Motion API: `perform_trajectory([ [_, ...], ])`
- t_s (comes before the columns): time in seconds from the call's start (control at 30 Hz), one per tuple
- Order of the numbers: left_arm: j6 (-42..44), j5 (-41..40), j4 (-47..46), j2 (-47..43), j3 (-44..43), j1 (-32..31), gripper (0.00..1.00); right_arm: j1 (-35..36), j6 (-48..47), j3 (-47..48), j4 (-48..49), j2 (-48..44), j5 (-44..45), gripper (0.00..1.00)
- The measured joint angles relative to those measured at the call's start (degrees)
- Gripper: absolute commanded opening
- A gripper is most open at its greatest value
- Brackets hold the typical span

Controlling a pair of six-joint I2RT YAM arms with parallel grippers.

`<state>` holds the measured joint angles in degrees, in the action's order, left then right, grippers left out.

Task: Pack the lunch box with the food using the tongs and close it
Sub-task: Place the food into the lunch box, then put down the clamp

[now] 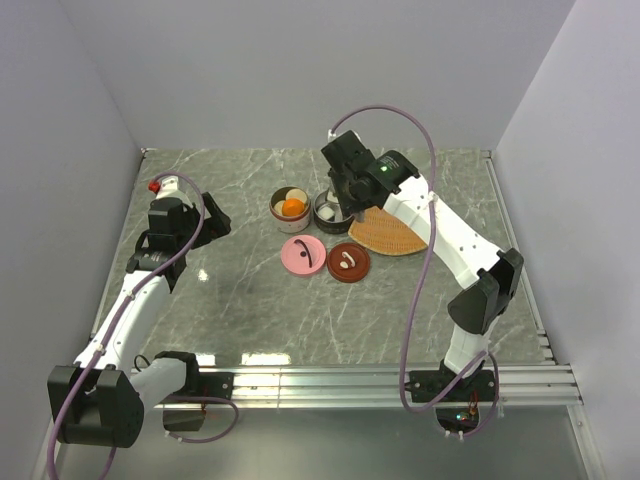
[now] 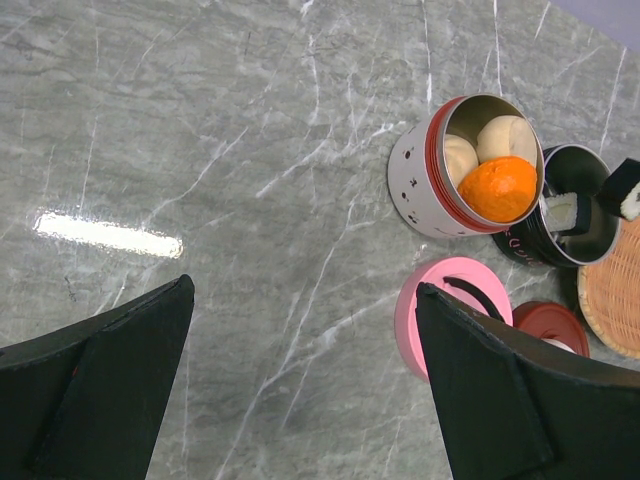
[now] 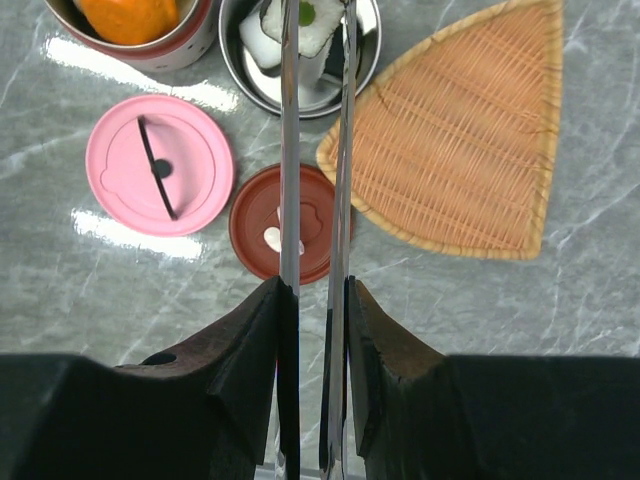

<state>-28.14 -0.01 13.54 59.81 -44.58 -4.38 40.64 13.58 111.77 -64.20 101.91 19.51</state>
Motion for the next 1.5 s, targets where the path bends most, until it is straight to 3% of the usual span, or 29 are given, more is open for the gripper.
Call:
perform_trajectory([
  [0.13, 0.0, 0.0, 0.0, 0.0, 0.0, 0.1, 1.0, 0.1, 0.0, 0.0, -0.2, 0.7, -0.8, 0.26],
  [0.37, 0.0, 0.0, 0.0, 0.0, 0.0, 0.2, 0.99, 0.1, 0.1, 0.0, -0.2, 1.3, -1.2, 0.43],
  [0.97, 0.0, 0.0, 0.0, 0.0, 0.0, 0.2, 0.99, -0.6, 0.2, -0.5, 0.2, 1.2, 0.3, 0.47],
  [1.5, 0.0, 0.0, 0.0, 0.0, 0.0, 0.3, 0.99, -18.0, -3.8, -12.4, 3.1, -9.9, 3.1, 0.47],
])
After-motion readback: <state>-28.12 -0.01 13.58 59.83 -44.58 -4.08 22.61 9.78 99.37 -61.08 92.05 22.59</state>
